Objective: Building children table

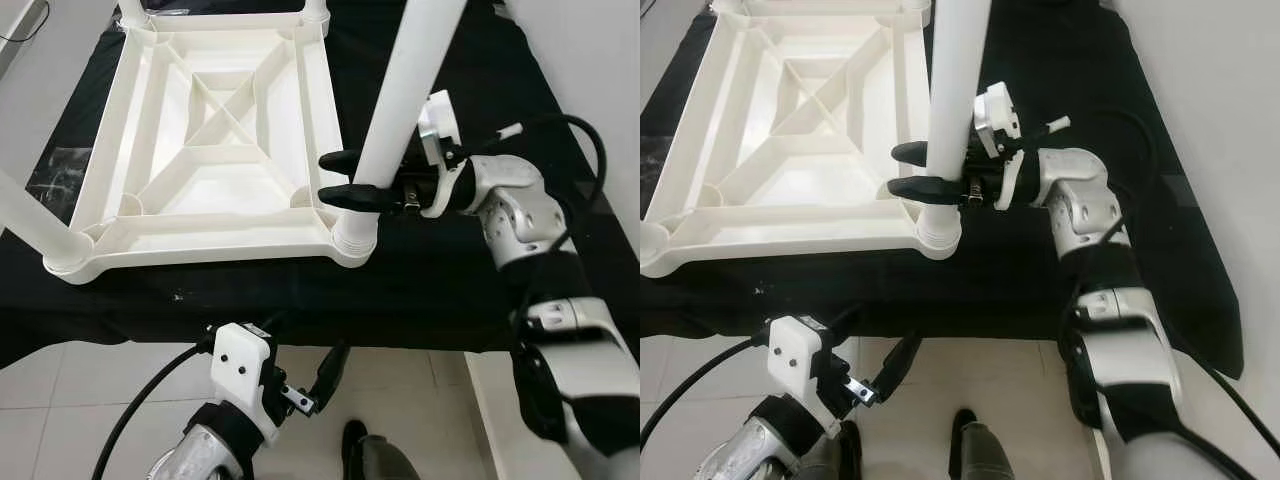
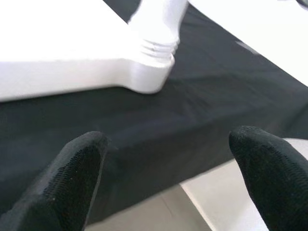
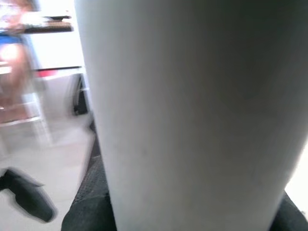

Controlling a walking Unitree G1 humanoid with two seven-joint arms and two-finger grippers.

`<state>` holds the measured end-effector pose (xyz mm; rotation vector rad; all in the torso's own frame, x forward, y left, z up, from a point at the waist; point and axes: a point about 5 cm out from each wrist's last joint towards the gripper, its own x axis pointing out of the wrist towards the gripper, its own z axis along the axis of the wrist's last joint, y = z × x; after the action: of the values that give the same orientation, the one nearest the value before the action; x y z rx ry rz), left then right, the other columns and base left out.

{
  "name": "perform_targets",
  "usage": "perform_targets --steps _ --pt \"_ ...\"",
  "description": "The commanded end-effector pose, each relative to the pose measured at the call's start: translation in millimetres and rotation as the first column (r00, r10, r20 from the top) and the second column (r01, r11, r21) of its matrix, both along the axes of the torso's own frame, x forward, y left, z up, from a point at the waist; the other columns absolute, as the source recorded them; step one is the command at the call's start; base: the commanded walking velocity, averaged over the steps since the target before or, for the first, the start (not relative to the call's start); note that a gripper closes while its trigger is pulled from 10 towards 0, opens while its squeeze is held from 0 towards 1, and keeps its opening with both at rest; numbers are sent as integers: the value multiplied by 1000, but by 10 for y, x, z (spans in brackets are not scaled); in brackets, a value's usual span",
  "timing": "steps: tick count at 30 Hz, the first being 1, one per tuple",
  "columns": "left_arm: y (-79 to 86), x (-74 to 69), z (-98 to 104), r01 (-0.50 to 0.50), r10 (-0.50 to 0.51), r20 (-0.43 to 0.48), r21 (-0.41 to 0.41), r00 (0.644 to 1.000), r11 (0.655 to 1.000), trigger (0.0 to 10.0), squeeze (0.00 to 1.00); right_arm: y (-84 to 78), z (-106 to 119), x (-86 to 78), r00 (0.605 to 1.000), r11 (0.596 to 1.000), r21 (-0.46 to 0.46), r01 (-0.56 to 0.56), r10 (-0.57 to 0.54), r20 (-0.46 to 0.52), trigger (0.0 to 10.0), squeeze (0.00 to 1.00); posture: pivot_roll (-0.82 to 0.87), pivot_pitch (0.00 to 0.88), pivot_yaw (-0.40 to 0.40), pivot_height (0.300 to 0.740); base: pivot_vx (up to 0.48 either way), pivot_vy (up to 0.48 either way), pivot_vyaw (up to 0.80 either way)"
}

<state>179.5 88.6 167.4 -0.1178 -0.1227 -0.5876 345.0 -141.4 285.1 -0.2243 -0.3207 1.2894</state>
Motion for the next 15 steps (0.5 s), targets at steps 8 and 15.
perform_targets --steps 8,15 --pt "224 -96 303 -85 75 127 72 989 994 10000 0 -61 -902 -192 713 728 -169 664 -685 -150 0 0 151 234 -54 740 0 0 0" --pt "181 -276 372 -53 49 106 36 993 998 10000 0 -16 -1139 -425 435 399 -240 885 -893 115 0 0 154 220 -57 740 0 0 0"
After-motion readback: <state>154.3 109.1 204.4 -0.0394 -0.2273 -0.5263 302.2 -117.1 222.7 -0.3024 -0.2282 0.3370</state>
